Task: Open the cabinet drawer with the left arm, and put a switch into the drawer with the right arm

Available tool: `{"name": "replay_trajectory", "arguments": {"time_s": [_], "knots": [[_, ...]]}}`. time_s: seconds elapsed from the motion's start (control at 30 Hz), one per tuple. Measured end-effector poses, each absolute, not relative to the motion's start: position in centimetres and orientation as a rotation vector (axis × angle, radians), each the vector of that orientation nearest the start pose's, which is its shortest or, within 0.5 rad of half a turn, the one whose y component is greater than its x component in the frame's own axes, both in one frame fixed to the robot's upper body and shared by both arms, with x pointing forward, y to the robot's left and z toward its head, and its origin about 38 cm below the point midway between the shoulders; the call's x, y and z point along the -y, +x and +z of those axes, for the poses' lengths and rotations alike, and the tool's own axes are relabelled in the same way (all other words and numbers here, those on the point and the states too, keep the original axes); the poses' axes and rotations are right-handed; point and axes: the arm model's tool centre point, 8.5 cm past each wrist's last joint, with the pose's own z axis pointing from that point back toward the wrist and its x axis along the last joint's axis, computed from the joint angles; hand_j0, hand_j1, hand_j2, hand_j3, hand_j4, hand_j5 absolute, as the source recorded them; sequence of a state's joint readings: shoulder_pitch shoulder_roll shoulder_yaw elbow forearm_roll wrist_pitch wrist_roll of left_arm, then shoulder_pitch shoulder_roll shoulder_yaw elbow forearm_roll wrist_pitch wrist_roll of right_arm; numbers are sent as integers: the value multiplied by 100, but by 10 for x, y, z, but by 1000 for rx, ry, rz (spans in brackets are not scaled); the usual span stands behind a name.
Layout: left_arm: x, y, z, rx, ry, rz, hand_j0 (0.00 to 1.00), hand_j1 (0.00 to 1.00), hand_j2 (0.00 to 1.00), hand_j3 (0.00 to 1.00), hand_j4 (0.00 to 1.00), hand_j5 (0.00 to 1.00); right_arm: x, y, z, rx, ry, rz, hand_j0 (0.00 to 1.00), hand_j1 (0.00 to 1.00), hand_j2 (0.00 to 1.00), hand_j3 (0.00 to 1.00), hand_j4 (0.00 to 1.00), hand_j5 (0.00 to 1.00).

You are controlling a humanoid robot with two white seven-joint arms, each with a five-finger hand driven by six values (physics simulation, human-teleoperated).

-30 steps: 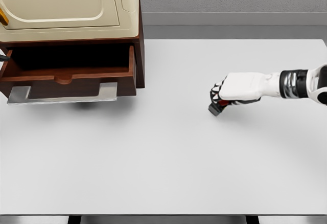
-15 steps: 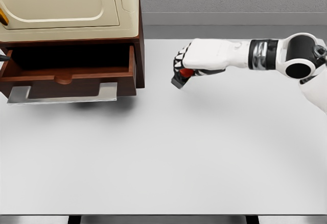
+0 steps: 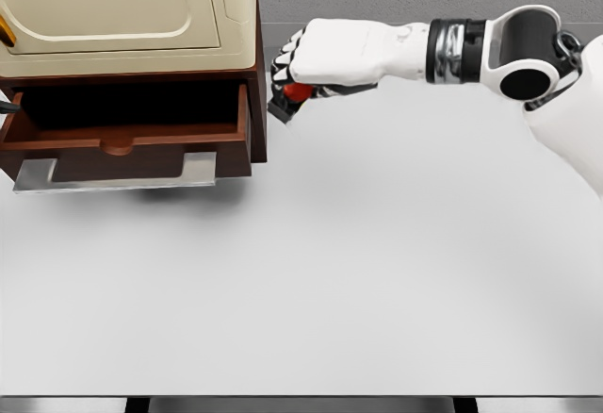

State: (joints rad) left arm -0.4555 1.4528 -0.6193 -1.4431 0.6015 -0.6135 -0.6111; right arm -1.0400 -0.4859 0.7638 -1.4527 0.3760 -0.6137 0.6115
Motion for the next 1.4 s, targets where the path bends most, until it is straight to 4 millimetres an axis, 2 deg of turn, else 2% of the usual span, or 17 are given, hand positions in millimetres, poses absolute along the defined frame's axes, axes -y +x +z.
{"name": "replay_trajectory", "arguments": {"time_s": [0.13,0.47,0.7,0.93,1.23,1.27,1.33,1.4], "knots": [[-485,348,312,1394,121,-1475,100,100,100,100,100,100,119,461,350,-1985,436,-2557,47,47,47,47,47,47],[-485,348,312,1395,119,-1476,100,100,100,100,100,100,67,450,368,-1903,369,-2483,47,47,47,47,47,47],[-484,348,312,1396,119,-1477,100,100,100,100,100,100,30,451,364,-1861,296,-2488,47,47,47,47,47,47],[-484,349,312,1397,117,-1477,100,100,100,100,100,100,1,455,361,-1839,250,-2509,47,47,47,47,47,47],[-483,348,312,1396,116,-1478,100,100,100,100,100,100,-17,476,348,-1842,229,-2595,48,48,48,48,48,48],[-483,348,312,1397,115,-1478,100,100,100,100,100,100,-19,476,347,-1841,224,-2601,50,50,50,50,50,50],[-483,348,311,1396,115,-1479,100,100,100,100,100,100,-22,477,347,-1835,226,-2604,67,67,67,67,67,67],[-483,348,311,1396,116,-1479,100,100,100,100,100,100,-27,476,347,-1829,223,-2603,100,100,100,100,100,100]]}}
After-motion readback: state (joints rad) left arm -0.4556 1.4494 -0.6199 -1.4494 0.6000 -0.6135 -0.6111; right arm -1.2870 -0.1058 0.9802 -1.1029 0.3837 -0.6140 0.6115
